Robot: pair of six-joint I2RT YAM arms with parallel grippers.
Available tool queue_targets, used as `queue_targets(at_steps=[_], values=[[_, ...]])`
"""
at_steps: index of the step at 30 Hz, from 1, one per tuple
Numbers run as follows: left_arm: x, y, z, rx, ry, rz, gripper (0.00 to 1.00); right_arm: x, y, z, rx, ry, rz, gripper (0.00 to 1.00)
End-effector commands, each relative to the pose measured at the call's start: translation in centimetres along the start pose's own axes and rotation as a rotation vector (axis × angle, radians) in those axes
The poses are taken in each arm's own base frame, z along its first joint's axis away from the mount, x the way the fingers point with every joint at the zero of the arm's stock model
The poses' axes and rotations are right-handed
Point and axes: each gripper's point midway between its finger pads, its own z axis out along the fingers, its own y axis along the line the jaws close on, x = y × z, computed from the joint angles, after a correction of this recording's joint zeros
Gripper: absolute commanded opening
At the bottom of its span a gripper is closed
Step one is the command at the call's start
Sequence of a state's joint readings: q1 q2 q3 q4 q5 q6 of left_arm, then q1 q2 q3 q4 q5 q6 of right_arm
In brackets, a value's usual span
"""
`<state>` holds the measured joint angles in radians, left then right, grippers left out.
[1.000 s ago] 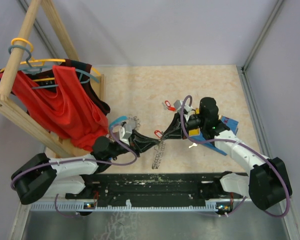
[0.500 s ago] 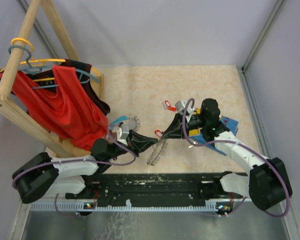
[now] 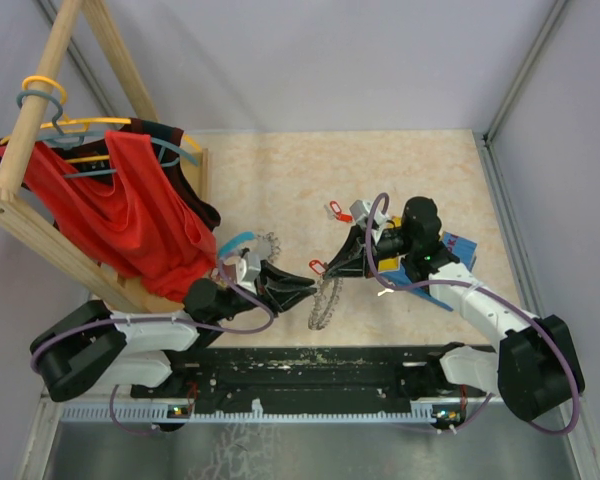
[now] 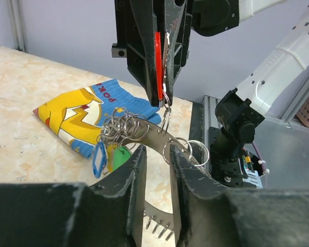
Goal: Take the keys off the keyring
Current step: Remove the key from the keyring.
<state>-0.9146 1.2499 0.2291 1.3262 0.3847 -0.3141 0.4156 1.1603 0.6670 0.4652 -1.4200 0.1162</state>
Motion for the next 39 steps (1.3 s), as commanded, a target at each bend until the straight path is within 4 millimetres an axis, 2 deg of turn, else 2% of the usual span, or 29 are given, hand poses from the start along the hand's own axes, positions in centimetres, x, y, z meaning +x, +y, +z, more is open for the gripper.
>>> queue_targets(at_steps=[1,7,21,33,39], values=[[-0.8,-0.8,-0.3,0.041,-0.031,0.049,0.33,-1.9,0.6,-0.1,-0.022,-0.01,-0.098,0.0],[-1.7,-1.0,-0.4,0.043,-0.035,0.11,0.44,-1.7,0.5,-0.1,-0.021,-0.005,-0.095,0.0],[-1.8,-0.5,1.0,0.03,-0.012,0.12,0.46,-1.6,0.5,-0.1,-0.021,-0.004,-0.091,0.0],[-1.8,-0.9,2.1,0.036,-0.016,0.111,0.29,-1.6,0.4,-0.2,-0.017,-0.004,-0.089,0.0],[-1.8,-0.9,2.3,0.035,-0.013,0.109,0.26,-1.6,0.4,-0.1,-0.017,-0.004,-0.09,0.0]])
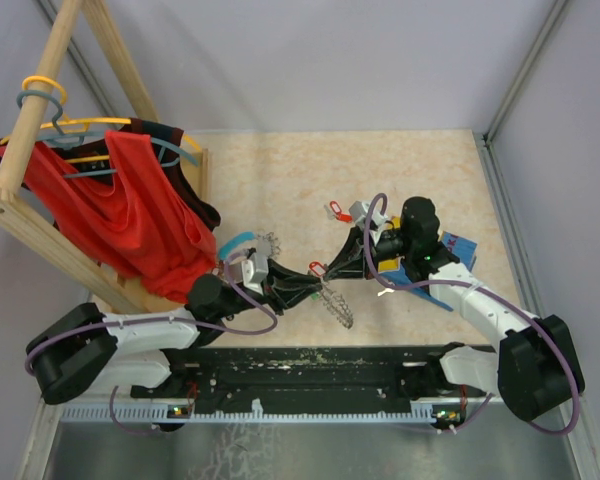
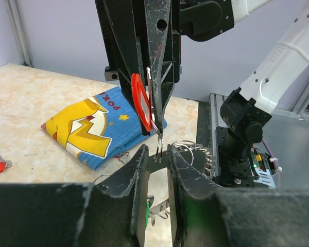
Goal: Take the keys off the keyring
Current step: Remove the key from the keyring.
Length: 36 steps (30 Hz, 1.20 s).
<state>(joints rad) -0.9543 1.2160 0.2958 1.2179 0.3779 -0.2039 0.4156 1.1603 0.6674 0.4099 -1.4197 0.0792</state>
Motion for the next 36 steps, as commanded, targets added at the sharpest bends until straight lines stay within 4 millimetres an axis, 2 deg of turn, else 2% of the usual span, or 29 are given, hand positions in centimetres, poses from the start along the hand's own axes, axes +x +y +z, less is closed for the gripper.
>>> queue_targets(at_steps=[1,13,20,36], values=[[-1.0,-0.1,0.9,0.005,-0.023,0.012,0.26,-2.2,0.4,-0.1,-0.019,-0.012,-0.107,0.0],[-0.6,0.0,1.0,0.003,-0.009,0.011,0.18,-2.1,0.4,-0.1,-0.017,-0.012,-0.105,0.0],[-0.6,0.1,0.9,-0.002,-0.01,0.016,0.0,-2.2,0.4,-0.1,-0.017,-0.012,-0.107,0.0],[-1.2,0.7,-0.4,-0.062,-0.054,0.031,0.0,-2.5,0.5,-0.2,-0.017,-0.013,-0.114,0.0]])
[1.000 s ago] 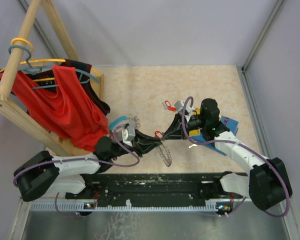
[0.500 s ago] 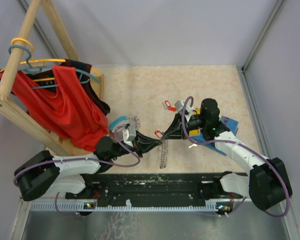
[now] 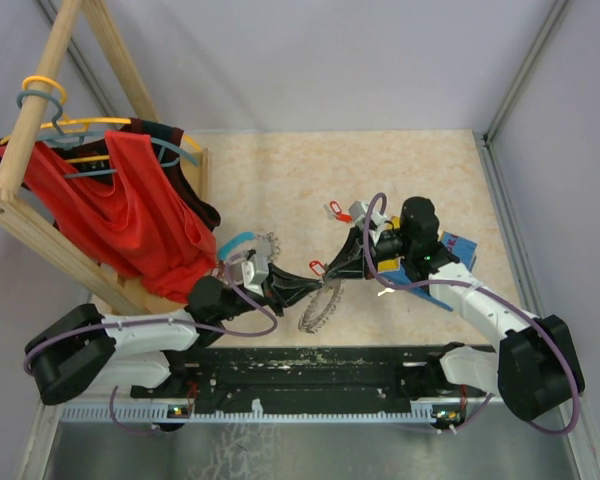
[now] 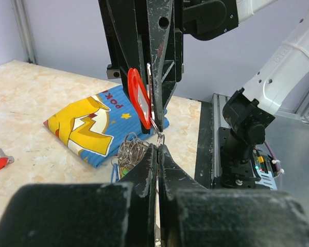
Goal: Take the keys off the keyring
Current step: Remove the key from the keyring.
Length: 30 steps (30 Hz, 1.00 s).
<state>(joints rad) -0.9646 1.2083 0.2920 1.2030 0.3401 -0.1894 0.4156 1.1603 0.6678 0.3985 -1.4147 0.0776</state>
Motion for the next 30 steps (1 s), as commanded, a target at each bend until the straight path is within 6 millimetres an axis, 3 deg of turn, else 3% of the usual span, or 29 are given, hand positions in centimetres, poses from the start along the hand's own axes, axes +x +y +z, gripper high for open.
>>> queue_targets(at_steps=[1,28,30], values=[[-1.4,0.4,-0.4,-0.036,-0.06,0.023,0.0,-2.5,0.6,-0.2,-0.022,-0.014,-0.123,0.0],[-1.5,0.8,-1.3,-0.076,-0.102,-0.005,0.0,-1.9,0.5,-0.3,-0.031,-0.009,-0.147,0.0],[-1.4,0.6,-1.2,-0.062,-0.098,-0.01,0.06,-2.0,0.6,-0.3,-0.032,-0.009,-0.147,0.0]])
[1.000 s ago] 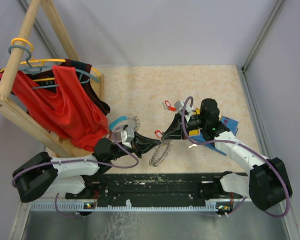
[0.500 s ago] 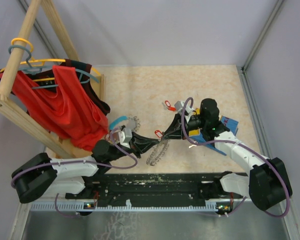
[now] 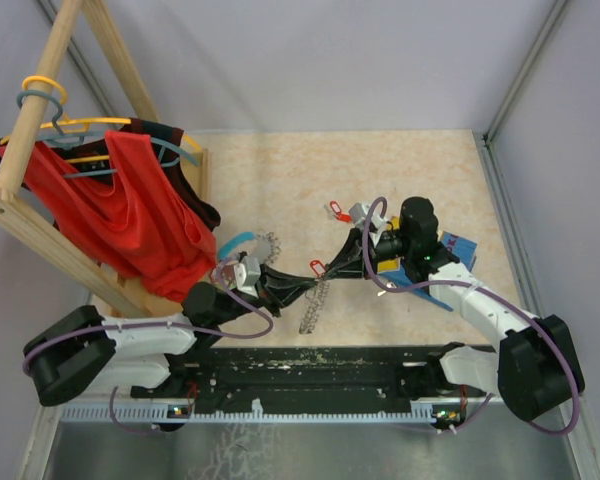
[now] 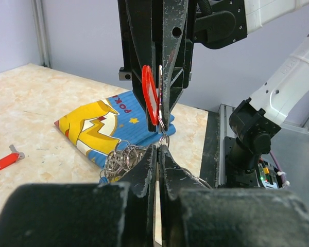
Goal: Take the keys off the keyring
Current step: Remove the key from the keyring.
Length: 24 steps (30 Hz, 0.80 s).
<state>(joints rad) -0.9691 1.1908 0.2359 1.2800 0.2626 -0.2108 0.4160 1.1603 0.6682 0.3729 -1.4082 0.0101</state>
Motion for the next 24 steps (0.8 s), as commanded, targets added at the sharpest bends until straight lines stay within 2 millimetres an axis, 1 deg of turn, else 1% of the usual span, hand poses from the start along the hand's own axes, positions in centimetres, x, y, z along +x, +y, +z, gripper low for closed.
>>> queue_targets(at_steps=[1,7,14,19,24], values=[[-0.8,-0.2,-0.1,0.01,-0.043,-0.001,0.1,-2.3,0.8,-0.3,-0.038,-0.014,-0.103,0.0],[-0.8,-1.1,-0.1,0.064,-0.041,0.009,0.28,-2.3,0.8,-0.3,-0.038,-0.014,-0.102,0.0],[-1.3,-1.8,-0.3,0.106,-0.032,0.063,0.45,-2.3,0.8,-0.3,-0.038,-0.014,-0.102,0.0],[-1.1,-1.7,0.0,0.101,0.013,0.063,0.51,-2.3,0.8,-0.3,-0.04,-0.014,-0.099,0.0],[-1.1,-1.5,0.4,0.083,0.027,0.032,0.52,-2.3,0.8,-0.3,-0.04,-0.014,-0.099,0.0]])
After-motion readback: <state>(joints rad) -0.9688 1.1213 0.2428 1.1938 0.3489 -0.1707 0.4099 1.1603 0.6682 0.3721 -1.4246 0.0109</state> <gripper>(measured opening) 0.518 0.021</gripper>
